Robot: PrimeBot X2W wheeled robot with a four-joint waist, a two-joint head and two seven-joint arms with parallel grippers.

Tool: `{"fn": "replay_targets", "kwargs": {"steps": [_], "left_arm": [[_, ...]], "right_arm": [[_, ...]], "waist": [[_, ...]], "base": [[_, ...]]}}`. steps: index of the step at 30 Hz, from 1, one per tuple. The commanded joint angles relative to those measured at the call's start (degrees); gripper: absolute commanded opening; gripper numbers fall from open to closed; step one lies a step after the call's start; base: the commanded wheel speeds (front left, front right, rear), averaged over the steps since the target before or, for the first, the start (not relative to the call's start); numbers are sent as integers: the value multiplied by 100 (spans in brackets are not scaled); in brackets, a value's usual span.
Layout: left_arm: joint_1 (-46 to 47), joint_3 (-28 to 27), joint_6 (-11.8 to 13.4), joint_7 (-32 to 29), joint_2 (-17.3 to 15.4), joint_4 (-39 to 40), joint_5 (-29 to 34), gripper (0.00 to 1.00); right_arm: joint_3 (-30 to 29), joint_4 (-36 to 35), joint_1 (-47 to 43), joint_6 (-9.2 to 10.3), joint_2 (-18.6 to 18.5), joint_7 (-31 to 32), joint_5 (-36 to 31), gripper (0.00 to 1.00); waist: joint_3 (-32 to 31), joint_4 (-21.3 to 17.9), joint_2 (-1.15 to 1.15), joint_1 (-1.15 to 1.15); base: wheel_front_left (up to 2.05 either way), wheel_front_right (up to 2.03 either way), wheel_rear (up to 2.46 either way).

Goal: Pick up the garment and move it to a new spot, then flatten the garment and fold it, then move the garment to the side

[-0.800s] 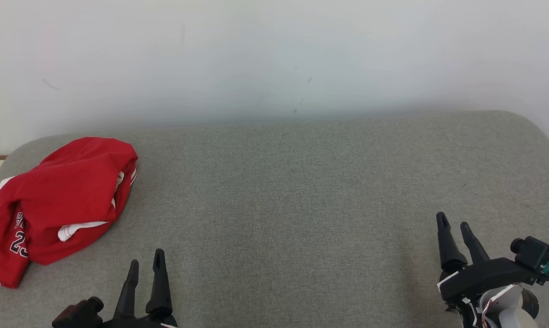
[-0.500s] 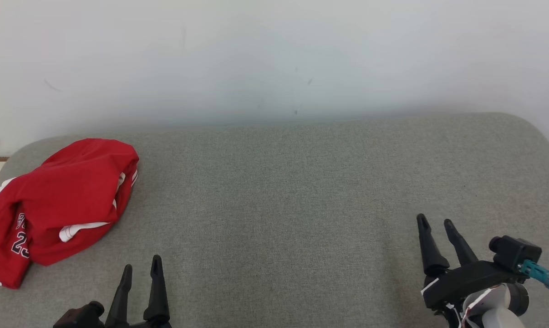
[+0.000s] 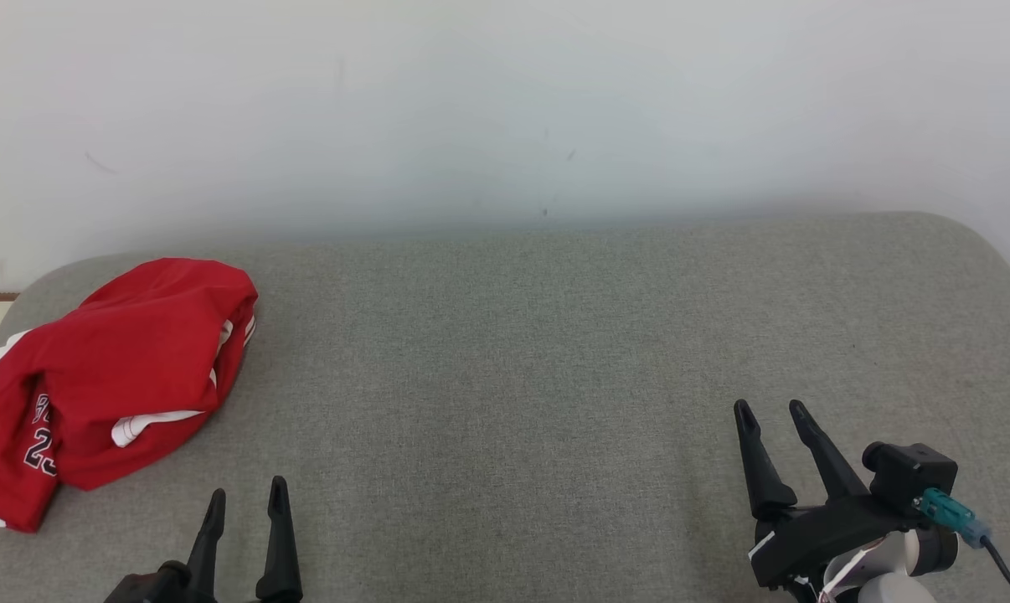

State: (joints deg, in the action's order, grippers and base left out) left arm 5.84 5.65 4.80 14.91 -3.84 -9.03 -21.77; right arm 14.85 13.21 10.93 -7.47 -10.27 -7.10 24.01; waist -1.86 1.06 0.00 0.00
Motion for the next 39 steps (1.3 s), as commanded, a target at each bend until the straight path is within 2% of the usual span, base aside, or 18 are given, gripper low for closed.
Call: {"fn": "replay_targets", "kwargs": {"steps": [1, 9, 28, 35, 39], "left_arm": [[-60, -63, 46, 11, -43, 104, 212, 100], [-213, -201, 139, 12, -102, 275, 702, 100], [-501, -412, 306, 14, -179, 489, 1630, 100], [-625, -434, 252, 15, -237, 389, 1916, 100], [-648, -452, 136, 15, -232, 308, 1936, 100]], "right_arm": [[89, -101, -35, -3, -58, -84, -161, 100], [-23, -214, -242, -4, 111, -284, -591, 100], [100, -374, -513, -4, 236, -637, -1355, 100], [222, -347, -584, -4, 280, -770, -1571, 100], [221, -338, -644, -4, 299, -838, -1704, 100]], "waist": [[-6, 3, 0, 0], [-40, 20, 0, 0], [-128, 43, 0, 0], [-183, 39, 0, 0], [-221, 36, 0, 0]], "base": [[0, 0, 0], [0, 0, 0], [0, 0, 0], [0, 0, 0], [0, 0, 0]]}}
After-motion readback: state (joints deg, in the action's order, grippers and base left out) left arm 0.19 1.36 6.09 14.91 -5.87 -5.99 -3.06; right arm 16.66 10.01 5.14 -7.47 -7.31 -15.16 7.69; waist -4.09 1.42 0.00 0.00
